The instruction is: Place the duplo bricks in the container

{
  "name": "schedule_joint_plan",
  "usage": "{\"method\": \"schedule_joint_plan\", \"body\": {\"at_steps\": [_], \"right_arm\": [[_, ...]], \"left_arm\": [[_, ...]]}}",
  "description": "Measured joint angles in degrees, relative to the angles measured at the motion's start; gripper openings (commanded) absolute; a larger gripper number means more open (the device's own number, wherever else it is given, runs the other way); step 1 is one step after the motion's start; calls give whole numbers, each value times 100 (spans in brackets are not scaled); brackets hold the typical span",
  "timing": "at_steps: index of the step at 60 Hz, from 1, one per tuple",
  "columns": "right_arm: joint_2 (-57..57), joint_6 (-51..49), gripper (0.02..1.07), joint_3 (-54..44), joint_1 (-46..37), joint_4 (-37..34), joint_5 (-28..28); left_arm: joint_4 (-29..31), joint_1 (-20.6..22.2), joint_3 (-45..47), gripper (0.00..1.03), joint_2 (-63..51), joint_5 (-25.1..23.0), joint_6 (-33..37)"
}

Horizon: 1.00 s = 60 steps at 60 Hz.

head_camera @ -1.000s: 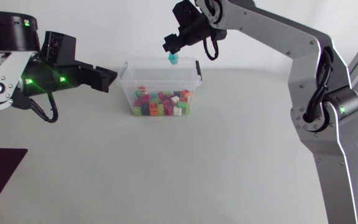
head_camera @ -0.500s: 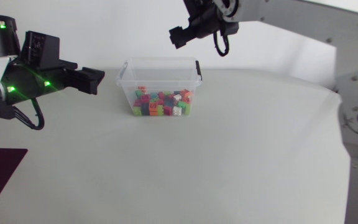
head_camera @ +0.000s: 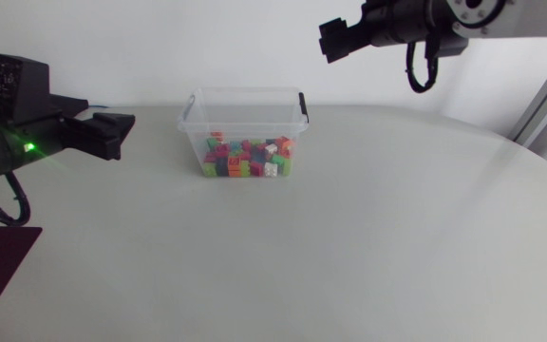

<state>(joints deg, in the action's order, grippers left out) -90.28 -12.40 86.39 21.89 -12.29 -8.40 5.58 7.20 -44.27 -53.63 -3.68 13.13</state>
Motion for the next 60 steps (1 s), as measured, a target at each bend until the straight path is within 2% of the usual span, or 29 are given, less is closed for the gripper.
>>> {"method": "schedule_joint_plan", "body": {"at_steps": [10,18,28,42,60], "right_arm": [[977,-74,103,-1069,-68,476,-216],[1611,-107,103,-1556,-192,538,-319],[2420,-111,103,-2315,-369,654,-389],[3486,-146,103,-3427,-446,822,-538],[4675,-466,103,-4367,-509,977,-815]], "left_arm": [[-55,-72,289,98,396,321,304],[-468,-70,682,98,796,717,713],[-675,-70,1106,98,1504,769,859],[-721,-72,1609,98,1858,872,922],[-730,-74,1978,98,2621,960,922]]}}
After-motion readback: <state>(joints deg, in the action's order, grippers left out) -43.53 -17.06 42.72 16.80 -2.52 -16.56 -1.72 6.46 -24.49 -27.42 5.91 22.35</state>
